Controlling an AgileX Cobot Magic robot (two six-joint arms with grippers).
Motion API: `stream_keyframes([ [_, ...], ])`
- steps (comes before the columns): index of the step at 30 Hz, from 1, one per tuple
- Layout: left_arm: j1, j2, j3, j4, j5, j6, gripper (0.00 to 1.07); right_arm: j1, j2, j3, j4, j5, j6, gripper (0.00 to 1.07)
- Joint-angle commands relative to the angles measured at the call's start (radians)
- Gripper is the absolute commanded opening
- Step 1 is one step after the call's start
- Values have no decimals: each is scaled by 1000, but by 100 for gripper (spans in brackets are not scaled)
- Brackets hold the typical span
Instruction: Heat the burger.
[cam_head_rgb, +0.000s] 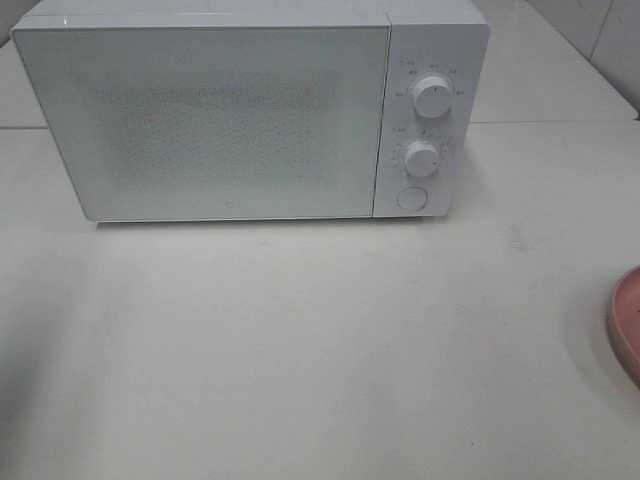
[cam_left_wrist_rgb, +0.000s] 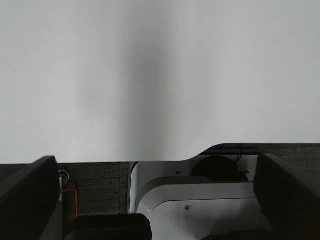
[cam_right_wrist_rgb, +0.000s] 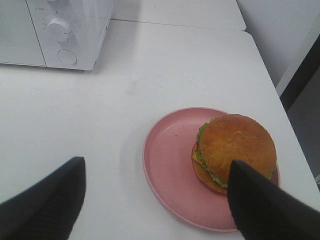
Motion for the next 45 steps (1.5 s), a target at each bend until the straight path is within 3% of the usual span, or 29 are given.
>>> stream_keyframes([
  [1,5,-88,78,-4,-9,7,98,-3,-26,-1,-1,-2,-12,75],
  [5,5,-233,184,6,-21,7,98,-3,-26,-1,-1,-2,-12,75],
  [9,5,-320,229,6,-31,6,98,-3,-26,-1,-1,-2,-12,75],
  [19,5,-582,234,37,-84,37,98,-3,-26,-1,-1,-2,-12,75],
  [38,11,-998,265,65,-137,27,98,-3,-26,-1,-1,-2,-12,75],
  [45,25,-1032,265,68,-138,27,98,-3,-25,-1,-1,-2,-12,75],
])
